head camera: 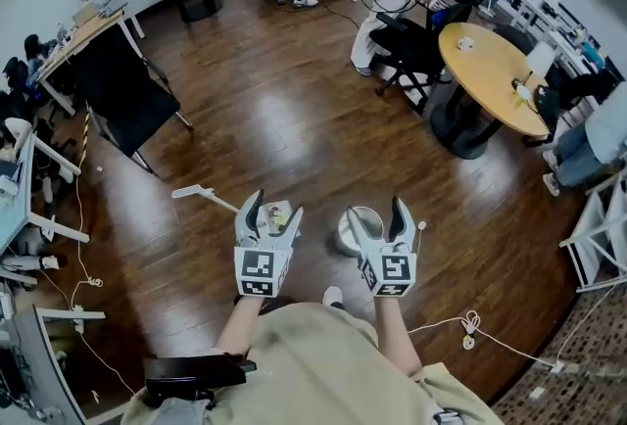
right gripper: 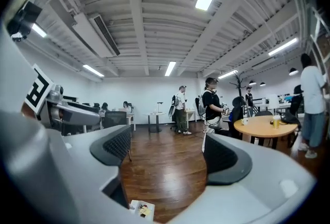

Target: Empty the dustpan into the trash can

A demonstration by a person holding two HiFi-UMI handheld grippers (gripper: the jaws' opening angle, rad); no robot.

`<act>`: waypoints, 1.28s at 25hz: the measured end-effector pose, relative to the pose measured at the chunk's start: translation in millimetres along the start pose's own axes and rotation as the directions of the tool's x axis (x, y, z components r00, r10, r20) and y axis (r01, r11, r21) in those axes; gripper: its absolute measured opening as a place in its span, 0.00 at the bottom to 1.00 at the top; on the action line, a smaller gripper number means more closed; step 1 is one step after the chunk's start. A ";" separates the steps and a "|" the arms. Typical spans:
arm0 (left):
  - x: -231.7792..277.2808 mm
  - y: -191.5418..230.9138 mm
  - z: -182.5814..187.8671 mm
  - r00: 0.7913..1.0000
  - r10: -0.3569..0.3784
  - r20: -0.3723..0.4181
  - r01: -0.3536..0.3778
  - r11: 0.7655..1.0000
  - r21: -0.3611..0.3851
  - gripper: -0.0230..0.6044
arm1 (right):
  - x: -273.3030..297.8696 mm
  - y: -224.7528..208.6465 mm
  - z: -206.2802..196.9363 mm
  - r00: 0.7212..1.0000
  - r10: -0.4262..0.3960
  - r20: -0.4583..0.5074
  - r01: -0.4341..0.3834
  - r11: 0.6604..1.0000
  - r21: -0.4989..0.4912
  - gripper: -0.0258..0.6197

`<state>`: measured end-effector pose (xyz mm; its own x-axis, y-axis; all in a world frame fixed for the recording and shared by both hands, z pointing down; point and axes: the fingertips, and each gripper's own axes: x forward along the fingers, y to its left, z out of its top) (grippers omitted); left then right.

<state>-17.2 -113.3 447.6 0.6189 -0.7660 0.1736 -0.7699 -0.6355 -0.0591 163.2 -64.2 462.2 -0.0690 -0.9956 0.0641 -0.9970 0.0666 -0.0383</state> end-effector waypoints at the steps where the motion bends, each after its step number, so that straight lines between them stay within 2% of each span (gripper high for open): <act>1: 2.5 2.2 0.4 1.000 0.017 -0.001 -0.017 1.000 0.005 0.54 | 7.7 -0.6 -0.2 1.000 0.018 -0.002 -0.018 1.000 -0.015 0.71; 4: 9.9 18.4 -3.7 0.998 0.062 -0.018 -0.062 0.998 -0.011 0.53 | 31.1 5.1 -1.2 0.998 0.069 0.003 -0.069 0.997 -0.016 0.71; 7: 18.8 41.5 -14.0 0.996 0.072 -0.044 -0.074 0.997 -0.032 0.52 | 52.1 20.6 -0.8 0.995 0.101 0.006 -0.101 0.995 -0.019 0.71; 10: 34.8 54.7 -13.1 0.997 0.061 -0.052 -0.061 0.998 0.003 0.47 | 72.7 23.7 5.6 0.995 0.100 0.019 -0.100 0.995 -0.018 0.70; 14: 52.1 59.9 -3.2 0.999 0.027 -0.041 -0.027 0.999 0.022 0.46 | 90.8 19.9 9.6 0.995 0.099 0.026 -0.099 0.995 -0.004 0.69; 18: 56.0 89.6 -4.5 0.998 0.040 -0.052 -0.039 0.999 0.026 0.46 | 114.3 34.7 7.5 0.991 0.131 0.013 -0.131 0.991 -0.012 0.69; 24: 31.1 154.6 -11.3 0.990 0.128 -0.055 -0.128 0.992 0.007 0.46 | 148.3 79.0 7.6 0.979 0.205 0.003 -0.205 0.979 -0.020 0.69; 28: 4.9 199.0 -18.7 0.976 0.207 -0.062 -0.210 0.977 -0.037 0.46 | 171.5 120.8 3.7 0.958 0.286 -0.020 -0.286 0.958 -0.032 0.69; 32: -19.8 233.1 -25.9 0.957 0.282 -0.074 -0.284 0.958 -0.029 0.46 | 188.6 152.1 -0.8 0.933 0.358 -0.036 -0.360 0.932 -0.041 0.69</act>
<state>-213.0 -243.7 455.9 0.3637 -0.9046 0.2224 -0.9183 -0.3882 -0.0775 -1.5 -241.8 469.2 -0.4229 -0.9025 0.0817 -0.9060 0.4229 -0.0182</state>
